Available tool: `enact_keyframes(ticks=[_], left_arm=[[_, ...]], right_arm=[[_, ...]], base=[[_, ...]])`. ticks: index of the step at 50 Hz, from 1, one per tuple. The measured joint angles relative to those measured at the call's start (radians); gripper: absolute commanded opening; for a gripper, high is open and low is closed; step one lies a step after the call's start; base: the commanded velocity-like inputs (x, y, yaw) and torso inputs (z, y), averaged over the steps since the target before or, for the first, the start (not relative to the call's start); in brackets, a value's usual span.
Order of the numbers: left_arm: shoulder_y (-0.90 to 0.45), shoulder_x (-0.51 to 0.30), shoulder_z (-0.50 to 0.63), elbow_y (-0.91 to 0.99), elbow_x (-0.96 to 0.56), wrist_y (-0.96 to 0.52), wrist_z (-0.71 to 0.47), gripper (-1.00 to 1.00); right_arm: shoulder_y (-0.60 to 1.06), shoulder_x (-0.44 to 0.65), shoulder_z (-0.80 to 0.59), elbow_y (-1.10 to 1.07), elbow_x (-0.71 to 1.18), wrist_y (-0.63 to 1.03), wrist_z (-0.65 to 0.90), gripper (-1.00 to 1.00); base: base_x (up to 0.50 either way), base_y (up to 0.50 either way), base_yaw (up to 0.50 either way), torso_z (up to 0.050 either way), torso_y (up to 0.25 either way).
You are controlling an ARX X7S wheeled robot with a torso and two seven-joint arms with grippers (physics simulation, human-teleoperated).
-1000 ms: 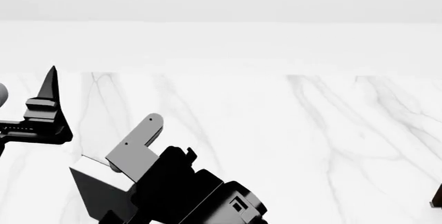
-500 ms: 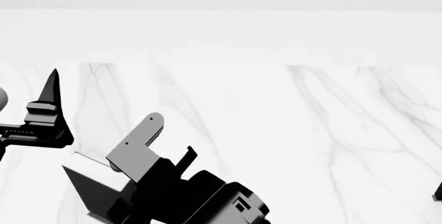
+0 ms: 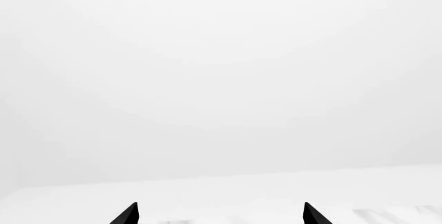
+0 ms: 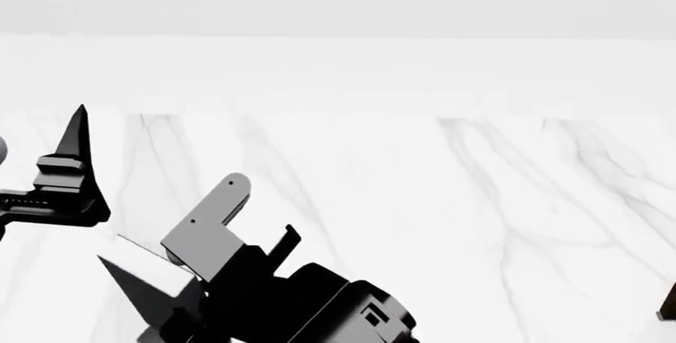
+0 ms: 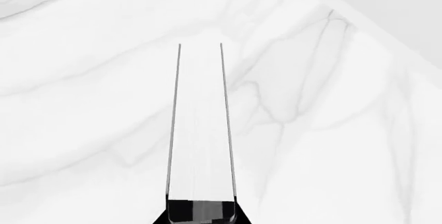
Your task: Pick up the book on the left and place it on top of the shelf.
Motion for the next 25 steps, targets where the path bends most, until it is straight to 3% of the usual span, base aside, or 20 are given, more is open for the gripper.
enact_keyframes(ticks=[14,25], left_arm=[[-0.001,-0.002,-0.003,0.005,-0.011,-0.003,-0.005,1.0],[0.003,-0.003,-0.005,0.005,-0.016,0.005,-0.007,1.0]], right_arm=[[0.007,0.016,-0.004,-0.033,0.018,0.013,0.014,-1.0],[0.035,0.042,0.003,-0.095,0.027,0.05,0.07,-1.0]], base=[[0.0,0.0,0.0,0.0,0.227],[0.0,0.0,0.0,0.0,0.0]])
